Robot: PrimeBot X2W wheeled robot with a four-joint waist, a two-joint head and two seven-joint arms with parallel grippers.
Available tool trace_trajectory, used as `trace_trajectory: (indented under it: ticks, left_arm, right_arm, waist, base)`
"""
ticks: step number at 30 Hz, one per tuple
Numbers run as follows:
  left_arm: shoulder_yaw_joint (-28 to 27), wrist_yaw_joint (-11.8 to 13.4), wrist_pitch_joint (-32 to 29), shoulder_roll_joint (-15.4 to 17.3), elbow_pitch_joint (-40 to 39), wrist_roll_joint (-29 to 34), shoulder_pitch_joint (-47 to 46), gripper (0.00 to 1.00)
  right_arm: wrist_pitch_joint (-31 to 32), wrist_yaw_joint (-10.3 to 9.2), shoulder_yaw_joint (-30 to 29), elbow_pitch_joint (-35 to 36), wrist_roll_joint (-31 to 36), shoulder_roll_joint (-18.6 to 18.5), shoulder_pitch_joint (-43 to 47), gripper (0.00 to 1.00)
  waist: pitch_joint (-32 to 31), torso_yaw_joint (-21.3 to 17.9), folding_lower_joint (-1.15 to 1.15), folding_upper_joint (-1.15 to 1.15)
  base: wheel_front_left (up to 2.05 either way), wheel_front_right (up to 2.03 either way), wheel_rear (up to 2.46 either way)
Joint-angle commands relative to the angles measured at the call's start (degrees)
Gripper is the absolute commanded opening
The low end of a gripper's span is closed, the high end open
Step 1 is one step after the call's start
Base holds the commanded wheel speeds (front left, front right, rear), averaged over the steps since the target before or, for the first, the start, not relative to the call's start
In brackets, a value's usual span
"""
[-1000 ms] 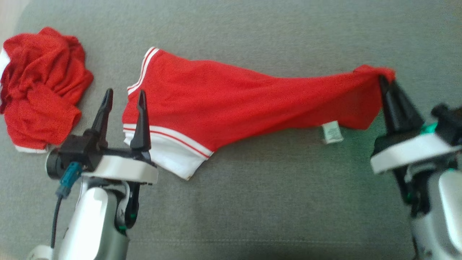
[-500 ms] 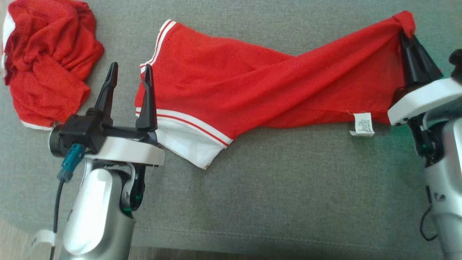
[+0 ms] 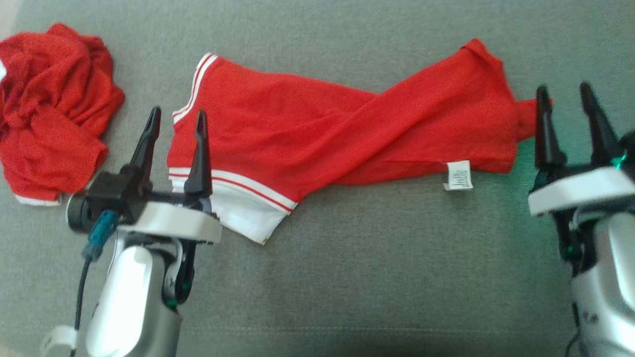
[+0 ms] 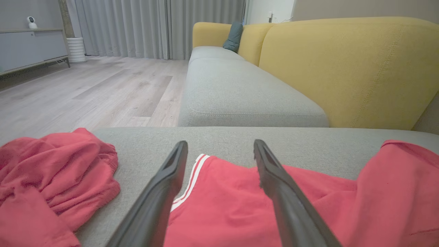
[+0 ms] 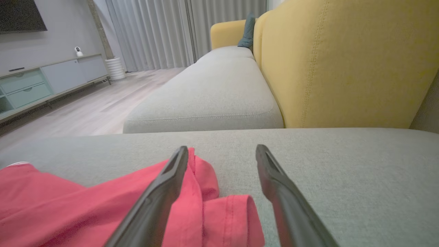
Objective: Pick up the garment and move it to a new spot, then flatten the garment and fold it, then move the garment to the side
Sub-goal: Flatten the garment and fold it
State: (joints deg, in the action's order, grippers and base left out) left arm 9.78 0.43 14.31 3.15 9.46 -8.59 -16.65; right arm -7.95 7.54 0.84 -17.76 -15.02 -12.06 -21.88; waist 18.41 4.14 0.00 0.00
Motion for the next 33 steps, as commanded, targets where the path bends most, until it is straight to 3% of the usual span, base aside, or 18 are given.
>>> trace_trajectory:
  ticks: [1, 15, 33]
  left_arm:
    - [-2.6, -0.1, 0.7, 0.9, -1.4, 0.5, 0.6, 1.00]
    - [-4.0, 0.3, 0.7, 1.5, -0.6, 0.5, 7.1, 1.00]
    - [-4.0, 0.8, 0.1, 2.0, 1.5, -0.4, 9.1, 1.00]
  right_arm:
    - [-0.7, -0.05, 0.7, 3.2, 0.6, 0.4, 1.3, 1.00]
    - [2.8, -0.05, 1.1, 17.9, 2.8, 5.1, 19.0, 1.00]
    - [4.5, -0.05, 0.7, 20.0, 3.4, 6.5, 21.2, 1.00]
  waist:
    - [-1.9, -1.3, 0.00, 0.00]
    - [-7.8, -3.8, 0.00, 0.00]
    - [-8.5, -4.4, 0.00, 0.00]
  base:
    - [0.00, 0.00, 0.00]
    - [0.00, 0.00, 0.00]
    - [0.00, 0.00, 0.00]
